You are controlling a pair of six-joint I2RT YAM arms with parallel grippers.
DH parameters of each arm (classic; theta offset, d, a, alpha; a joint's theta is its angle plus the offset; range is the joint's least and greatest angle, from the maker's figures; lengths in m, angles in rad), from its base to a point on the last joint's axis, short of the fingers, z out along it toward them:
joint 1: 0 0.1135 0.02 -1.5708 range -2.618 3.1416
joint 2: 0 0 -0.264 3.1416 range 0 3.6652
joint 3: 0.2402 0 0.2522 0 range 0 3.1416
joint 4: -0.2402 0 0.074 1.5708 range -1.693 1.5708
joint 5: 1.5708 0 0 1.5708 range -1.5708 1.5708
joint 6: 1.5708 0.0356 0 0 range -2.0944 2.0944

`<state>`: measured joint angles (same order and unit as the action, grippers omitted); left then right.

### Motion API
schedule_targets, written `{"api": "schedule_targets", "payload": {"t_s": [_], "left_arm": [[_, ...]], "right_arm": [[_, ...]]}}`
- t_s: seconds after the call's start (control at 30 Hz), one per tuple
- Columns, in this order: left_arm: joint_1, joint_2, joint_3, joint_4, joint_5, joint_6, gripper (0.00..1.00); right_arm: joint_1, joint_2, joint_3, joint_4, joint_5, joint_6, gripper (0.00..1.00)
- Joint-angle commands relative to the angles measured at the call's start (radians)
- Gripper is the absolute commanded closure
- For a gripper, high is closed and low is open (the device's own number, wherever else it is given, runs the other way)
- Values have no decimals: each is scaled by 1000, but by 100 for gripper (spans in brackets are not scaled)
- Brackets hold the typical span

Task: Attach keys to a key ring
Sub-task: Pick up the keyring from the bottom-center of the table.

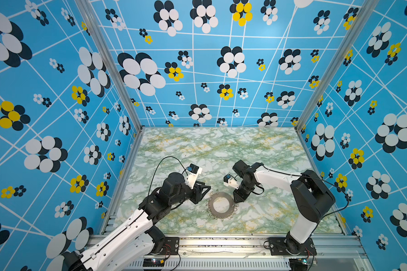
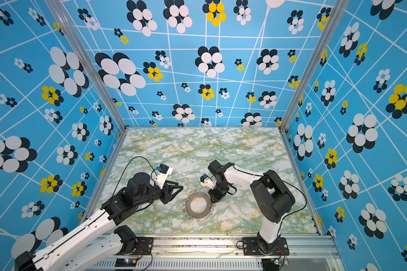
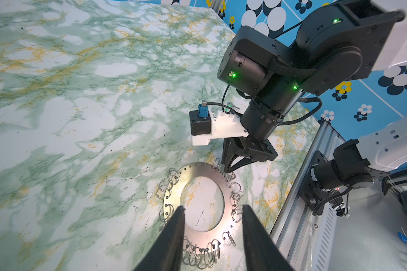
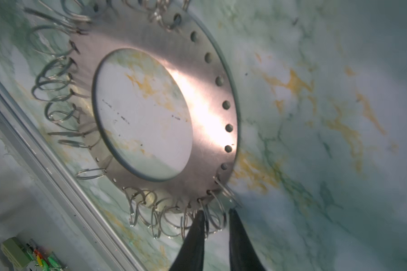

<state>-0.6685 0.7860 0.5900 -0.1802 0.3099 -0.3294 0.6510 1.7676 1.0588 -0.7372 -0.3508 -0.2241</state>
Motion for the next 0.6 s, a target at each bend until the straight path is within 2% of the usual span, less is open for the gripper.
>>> {"api": "schedule_targets", "payload": {"t_s": [0.0,0.07,0.17,0.37,0.57], "left_arm": [[7,-18,-9,-1,1,5,58],[8,-20,-9,-1,0,4,58],[7,-26,-7,-4,-2,7,58],[9,-35,10,-9,-6,18,58],[7,-14,67,7,39,68,58]], "right_arm": [[-4,17,25,-44,-25,6,82],[-4,21,27,-49,-28,7,86],[-4,3,22,-37,-24,11,100],[-2,-158,-41,65,-71,29,100],[9,-475,-156,293,-133,23,100]]}}
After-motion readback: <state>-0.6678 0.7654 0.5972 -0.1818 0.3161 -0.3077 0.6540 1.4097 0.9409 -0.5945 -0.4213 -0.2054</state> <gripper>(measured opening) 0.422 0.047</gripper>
